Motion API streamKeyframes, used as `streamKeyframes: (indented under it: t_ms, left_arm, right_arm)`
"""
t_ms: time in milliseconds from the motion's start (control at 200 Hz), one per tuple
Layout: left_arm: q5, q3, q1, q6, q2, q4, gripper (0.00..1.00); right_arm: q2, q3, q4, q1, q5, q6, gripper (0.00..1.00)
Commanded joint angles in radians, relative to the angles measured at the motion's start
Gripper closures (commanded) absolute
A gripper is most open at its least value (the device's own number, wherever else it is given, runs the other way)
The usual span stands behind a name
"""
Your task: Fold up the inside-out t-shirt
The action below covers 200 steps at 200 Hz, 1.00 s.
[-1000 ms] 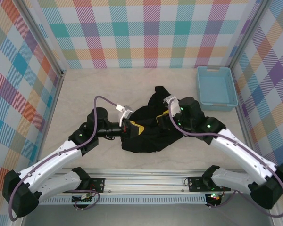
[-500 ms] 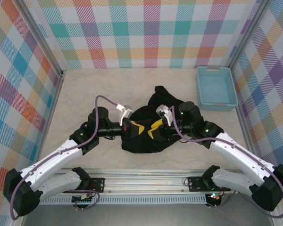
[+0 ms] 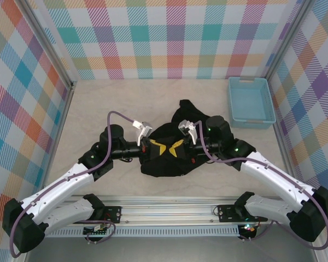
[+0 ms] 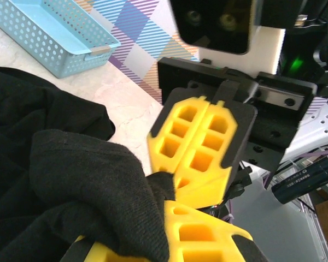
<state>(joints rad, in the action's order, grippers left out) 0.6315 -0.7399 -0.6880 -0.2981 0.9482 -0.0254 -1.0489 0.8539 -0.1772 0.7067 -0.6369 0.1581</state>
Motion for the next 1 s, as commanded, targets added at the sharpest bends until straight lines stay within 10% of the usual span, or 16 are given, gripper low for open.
streamKeyframes:
  t_ms: [0,150,600,875,995]
  left_arm:
    - [-0.049,-0.019,0.014,0.024,-0.011,0.026,0.99]
    - [-0.174,-0.035,0.013,0.065,-0.006,0.123,0.68]
    - [-0.199,-0.01,-0.031,0.142,-0.085,0.148,0.21]
    - [-0.179,0.0,-0.061,0.166,0.045,0.113,0.3]
    - [-0.16,0.007,-0.062,0.152,0.102,0.064,0.57]
  right_arm:
    - [0.046,0.016,-0.035,-0.008,0.005,-0.037,1.0]
    - [0.083,0.051,-0.078,-0.009,0.015,-0.044,1.0]
    - [-0.03,0.131,-0.069,-0.005,0.004,0.013,1.0]
    - [-0.057,0.115,0.03,-0.004,-0.036,0.082,1.0]
    - [-0.062,0.101,0.058,-0.002,-0.037,0.109,1.0]
